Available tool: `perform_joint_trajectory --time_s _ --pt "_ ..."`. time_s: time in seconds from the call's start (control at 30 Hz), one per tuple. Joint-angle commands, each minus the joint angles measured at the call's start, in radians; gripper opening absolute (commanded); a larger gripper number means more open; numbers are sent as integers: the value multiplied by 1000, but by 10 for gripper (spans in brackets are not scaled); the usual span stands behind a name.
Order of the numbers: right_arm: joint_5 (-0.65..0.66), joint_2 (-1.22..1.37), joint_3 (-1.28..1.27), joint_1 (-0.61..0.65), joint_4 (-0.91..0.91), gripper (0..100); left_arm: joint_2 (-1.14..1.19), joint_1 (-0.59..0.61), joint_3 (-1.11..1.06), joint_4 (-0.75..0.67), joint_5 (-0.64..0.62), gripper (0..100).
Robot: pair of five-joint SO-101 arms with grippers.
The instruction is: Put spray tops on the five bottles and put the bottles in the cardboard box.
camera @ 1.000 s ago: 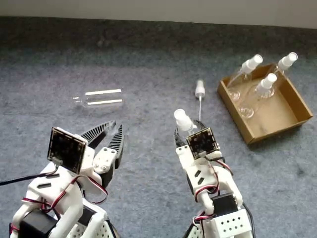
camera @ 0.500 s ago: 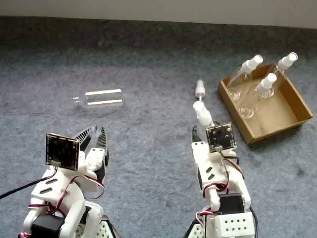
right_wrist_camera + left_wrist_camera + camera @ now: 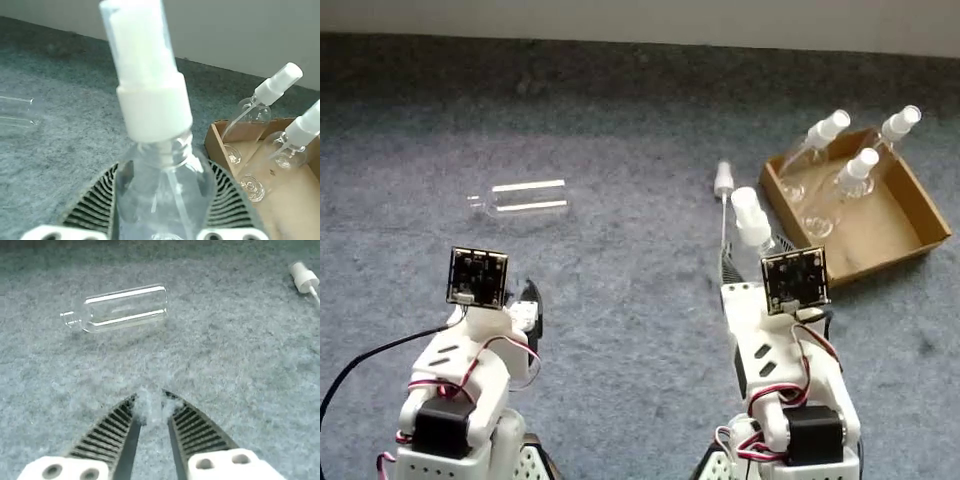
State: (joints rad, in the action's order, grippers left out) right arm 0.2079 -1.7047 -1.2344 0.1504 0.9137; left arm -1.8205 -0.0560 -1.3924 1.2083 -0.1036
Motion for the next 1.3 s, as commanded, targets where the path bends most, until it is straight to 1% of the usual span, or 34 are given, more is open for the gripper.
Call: perform_joint_trajectory --time_s 0.0,0.07,0.2,0.27,0.33,0.4,0.47,0.57,0.7,0.8,0.9,1.0,1.1,1.27 --pt "130 -8 93 -15 10 77 -10 7 -30 -5 5 10" --pt "190 -2 104 -53 10 77 -10 7 -31 -3 5 9" --pt "192 -1 110 -168 10 77 -10 7 -38 3 5 7" --pt "192 -1 110 -197 4 77 -10 7 -65 -3 5 7" --pt "144 -1 110 -202 4 77 -10 7 -102 -11 5 7" --pt "46 -1 107 -202 4 77 -10 7 -128 -31 5 7" --pt "-23 -1 105 -202 4 77 -10 10 -133 -34 5 7" --pt "-32 1 102 -202 -10 77 -10 7 -139 -32 5 7" --pt "-35 1 104 -219 -125 77 -10 7 -142 -32 5 7" --pt "-55 2 108 -257 -139 77 -10 5 -142 -31 5 7" --pt "-126 2 110 -283 -139 77 -10 5 -143 -29 5 7" --pt "-127 5 139 -294 -154 77 -10 5 -143 -28 6 7" --pt "-129 70 171 -294 -154 77 -10 5 -143 -26 8 7" --pt "-132 275 242 -294 -159 77 -10 5 -143 -25 9 7"
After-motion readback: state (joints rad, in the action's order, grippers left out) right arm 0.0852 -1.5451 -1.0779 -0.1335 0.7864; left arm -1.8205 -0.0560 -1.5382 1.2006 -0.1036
